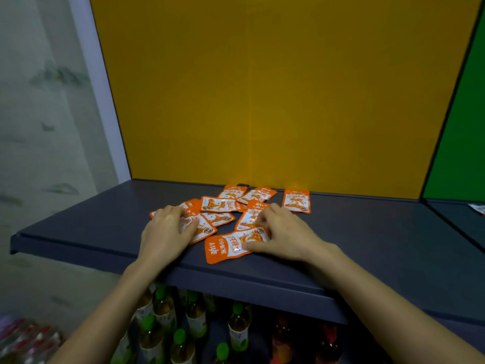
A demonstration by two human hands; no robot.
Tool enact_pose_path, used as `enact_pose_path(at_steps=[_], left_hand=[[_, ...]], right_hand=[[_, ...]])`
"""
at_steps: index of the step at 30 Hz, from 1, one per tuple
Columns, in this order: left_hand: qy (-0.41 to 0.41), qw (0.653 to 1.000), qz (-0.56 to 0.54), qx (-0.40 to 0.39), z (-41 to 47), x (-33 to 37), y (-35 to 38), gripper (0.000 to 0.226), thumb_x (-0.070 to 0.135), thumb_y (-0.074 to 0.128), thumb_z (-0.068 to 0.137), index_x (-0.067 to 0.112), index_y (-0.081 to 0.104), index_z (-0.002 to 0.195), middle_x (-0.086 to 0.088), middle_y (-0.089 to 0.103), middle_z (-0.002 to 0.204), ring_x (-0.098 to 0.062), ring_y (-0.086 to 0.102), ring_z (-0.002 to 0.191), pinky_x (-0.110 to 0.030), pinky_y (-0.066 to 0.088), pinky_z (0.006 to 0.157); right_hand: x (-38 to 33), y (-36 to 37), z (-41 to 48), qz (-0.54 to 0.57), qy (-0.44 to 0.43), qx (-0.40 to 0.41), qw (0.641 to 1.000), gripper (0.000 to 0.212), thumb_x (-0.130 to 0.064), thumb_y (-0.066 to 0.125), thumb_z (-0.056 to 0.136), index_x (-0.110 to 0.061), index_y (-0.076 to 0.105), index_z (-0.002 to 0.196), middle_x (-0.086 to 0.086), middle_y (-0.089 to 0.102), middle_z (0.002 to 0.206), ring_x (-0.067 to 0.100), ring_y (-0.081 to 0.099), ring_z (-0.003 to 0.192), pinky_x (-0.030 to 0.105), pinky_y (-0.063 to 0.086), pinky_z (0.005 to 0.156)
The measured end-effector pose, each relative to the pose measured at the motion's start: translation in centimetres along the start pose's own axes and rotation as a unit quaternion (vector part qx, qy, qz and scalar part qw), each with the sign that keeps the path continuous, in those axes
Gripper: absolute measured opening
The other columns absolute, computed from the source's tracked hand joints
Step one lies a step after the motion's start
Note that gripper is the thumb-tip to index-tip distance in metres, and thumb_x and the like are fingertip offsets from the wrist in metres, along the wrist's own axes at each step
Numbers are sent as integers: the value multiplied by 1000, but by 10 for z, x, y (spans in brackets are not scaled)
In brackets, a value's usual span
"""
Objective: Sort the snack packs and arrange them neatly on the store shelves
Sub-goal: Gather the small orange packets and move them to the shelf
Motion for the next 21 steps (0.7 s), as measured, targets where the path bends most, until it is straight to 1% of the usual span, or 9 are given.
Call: enact_pose_path(at_steps=[3, 6, 8, 10, 12, 14, 18, 20, 21], left_hand=[[-11, 997, 35, -63, 12, -2, 11, 51, 53, 50, 87, 13, 54, 118, -7, 54, 127, -22, 48, 116, -35, 42, 87], [-5, 994, 31, -104, 16, -8, 21, 59, 56, 55, 83, 14, 51, 124, -5, 49, 133, -21, 47, 119, -35, 42, 92], [-12, 994, -6, -107, 19, -15, 23, 63, 55, 61, 79, 13, 51, 125, -6, 51, 132, -21, 48, 118, -36, 43, 94], [-30, 993, -20, -113, 22, -21, 23, 67, 54, 65, 76, 13, 50, 126, -8, 51, 131, -23, 48, 117, -38, 44, 96], [-46, 992, -5, -121, 26, -24, 24, 71, 59, 63, 75, 13, 48, 127, -9, 50, 133, -24, 47, 119, -41, 43, 98], [-58, 991, 25, -121, 32, -23, 25, 77, 66, 55, 76, 13, 45, 130, -10, 47, 136, -26, 45, 123, -42, 42, 100], [-61, 987, 80, -126, 42, -17, 32, 96, 75, 50, 71, 10, 33, 139, -12, 39, 144, -29, 36, 132, -44, 37, 103], [-59, 987, 48, -139, 46, -18, 34, 97, 72, 58, 69, 10, 31, 138, -11, 40, 143, -28, 38, 131, -44, 41, 100], [-60, 987, 21, -146, 49, -20, 34, 96, 68, 63, 67, 10, 32, 138, -10, 41, 142, -28, 40, 129, -44, 43, 98]], right_hand=[[-8, 6, 9, -29, -66, -71, 995, 69, -67, 53, 78, -21, 48, 129, -1, 47, 131, 17, 43, 119, 35, 38, 98], [-9, 8, 14, -52, -74, -90, 992, 79, -71, 53, 74, -22, 44, 136, -2, 43, 133, 17, 40, 121, 35, 34, 101], [-9, 8, 15, -41, -66, -92, 993, 74, -72, 57, 71, -25, 47, 127, -3, 45, 126, 16, 42, 116, 32, 36, 97], [-10, 8, 16, -36, -61, -92, 993, 62, -72, 59, 68, -26, 48, 107, -6, 47, 109, 15, 46, 103, 29, 37, 87], [-8, 10, 16, -4, -38, -123, 992, 61, -72, 62, 66, -25, 44, 101, -9, 49, 103, 13, 51, 98, 29, 42, 83], [-6, 12, 16, 46, -9, -154, 987, 63, -69, 66, 65, -26, 43, 105, -11, 54, 106, 11, 56, 99, 32, 49, 87], [-2, 5, 14, 122, 16, -174, 977, 52, -54, 72, 71, -20, 59, 107, -6, 69, 104, 8, 67, 91, 31, 55, 87], [3, -3, 15, 180, 38, -147, 972, 39, -44, 72, 76, -17, 63, 103, -2, 73, 96, 9, 70, 81, 29, 57, 82], [7, -9, 18, 214, 57, -101, 970, 34, -40, 71, 79, -16, 63, 102, -1, 73, 94, 10, 70, 78, 30, 57, 81]])
Point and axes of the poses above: each hand's wrist, its own z-axis towards the middle knuckle, its own y-axis out of the palm, x = y × z, the point moved 4 cm from there along z, towards the middle knuckle
